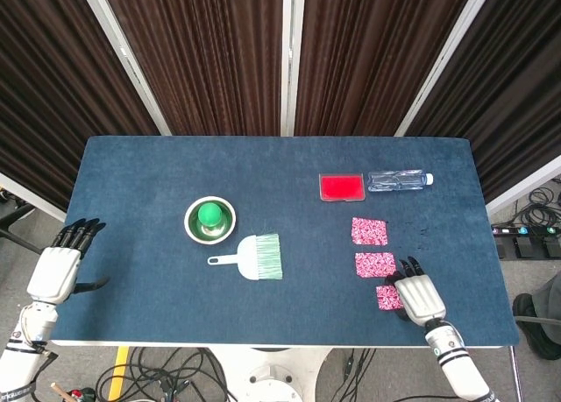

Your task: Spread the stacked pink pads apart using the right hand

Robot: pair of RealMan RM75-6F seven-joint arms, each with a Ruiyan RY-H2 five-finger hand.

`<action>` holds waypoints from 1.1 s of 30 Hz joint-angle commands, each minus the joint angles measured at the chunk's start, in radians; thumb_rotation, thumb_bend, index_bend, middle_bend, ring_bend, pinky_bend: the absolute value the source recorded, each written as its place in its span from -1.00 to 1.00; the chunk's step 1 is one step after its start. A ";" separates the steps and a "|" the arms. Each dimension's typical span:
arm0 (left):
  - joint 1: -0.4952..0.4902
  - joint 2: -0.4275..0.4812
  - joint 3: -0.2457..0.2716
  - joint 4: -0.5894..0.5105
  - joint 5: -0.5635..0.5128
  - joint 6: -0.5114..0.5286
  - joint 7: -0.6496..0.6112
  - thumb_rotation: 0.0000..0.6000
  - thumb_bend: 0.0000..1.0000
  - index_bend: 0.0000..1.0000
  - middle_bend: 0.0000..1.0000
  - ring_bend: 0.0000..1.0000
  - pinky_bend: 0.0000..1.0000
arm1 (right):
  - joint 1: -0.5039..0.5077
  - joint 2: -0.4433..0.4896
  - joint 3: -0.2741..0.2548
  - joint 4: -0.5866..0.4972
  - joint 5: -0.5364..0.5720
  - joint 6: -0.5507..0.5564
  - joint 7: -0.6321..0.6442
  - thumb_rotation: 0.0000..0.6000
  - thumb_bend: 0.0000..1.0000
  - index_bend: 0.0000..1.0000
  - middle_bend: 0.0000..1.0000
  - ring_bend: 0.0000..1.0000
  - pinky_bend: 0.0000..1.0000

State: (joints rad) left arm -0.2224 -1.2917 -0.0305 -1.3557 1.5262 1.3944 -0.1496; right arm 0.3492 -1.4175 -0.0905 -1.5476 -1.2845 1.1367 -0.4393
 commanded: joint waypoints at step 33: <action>0.026 0.010 -0.008 -0.015 -0.032 0.019 0.043 1.00 -1.00 -0.78 -0.85 -0.91 -0.75 | -0.137 0.143 0.152 0.056 -0.092 0.285 0.291 1.00 -0.89 -1.00 -0.95 -1.00 -1.00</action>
